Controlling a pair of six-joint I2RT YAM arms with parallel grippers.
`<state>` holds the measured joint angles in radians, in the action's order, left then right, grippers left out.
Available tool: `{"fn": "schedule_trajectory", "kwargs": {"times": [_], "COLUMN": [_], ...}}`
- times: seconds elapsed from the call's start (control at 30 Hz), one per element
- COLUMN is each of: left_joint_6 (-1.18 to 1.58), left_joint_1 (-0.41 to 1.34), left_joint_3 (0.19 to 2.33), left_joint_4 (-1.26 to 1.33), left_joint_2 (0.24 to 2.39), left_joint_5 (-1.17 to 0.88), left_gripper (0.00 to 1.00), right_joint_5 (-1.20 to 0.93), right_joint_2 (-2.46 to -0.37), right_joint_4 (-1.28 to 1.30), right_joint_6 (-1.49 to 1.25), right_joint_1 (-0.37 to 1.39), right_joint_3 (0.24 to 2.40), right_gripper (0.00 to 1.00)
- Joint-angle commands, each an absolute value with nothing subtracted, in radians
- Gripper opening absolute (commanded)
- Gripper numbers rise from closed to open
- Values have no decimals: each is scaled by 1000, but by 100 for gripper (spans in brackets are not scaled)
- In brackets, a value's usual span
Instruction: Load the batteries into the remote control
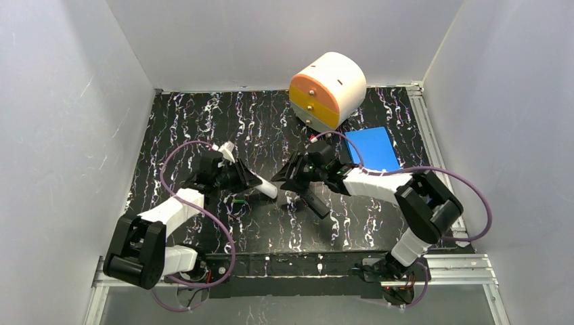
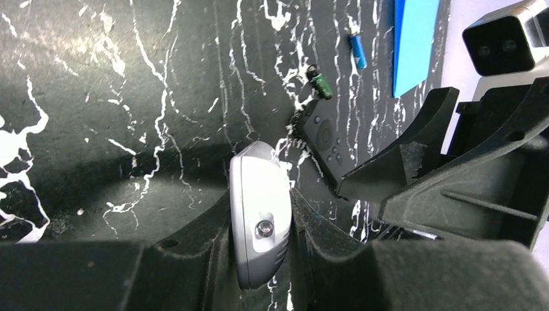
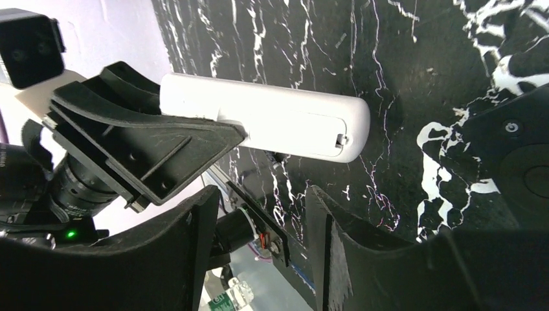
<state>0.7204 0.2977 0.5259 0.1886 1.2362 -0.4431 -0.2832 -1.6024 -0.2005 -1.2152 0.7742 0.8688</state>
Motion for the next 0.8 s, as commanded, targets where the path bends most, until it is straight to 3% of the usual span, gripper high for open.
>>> {"fn": "schedule_trajectory", "kwargs": {"times": [0.0,0.17,0.47,0.77], "left_joint_6": [679,667,669,673], "left_joint_1": [298,297,298,297], "left_joint_3": [492,475,450,439], "left_joint_4": [265,265,265,264], "left_joint_2": [1258,1275,1266,1255], "left_joint_5": [-445,-453,-450,-459], "left_gripper": [0,0,0,0], "right_joint_5": [-261,-207,-212,-224], "right_joint_2": [-1659,-1700,-1765,-1783], "right_joint_4": [-280,-259,-354,-380], "right_joint_6": [-1241,-1239,-1237,-1244], "right_joint_1": [806,808,810,810], "right_joint_3": [863,871,863,863], "right_gripper": [60,65,65,54]}}
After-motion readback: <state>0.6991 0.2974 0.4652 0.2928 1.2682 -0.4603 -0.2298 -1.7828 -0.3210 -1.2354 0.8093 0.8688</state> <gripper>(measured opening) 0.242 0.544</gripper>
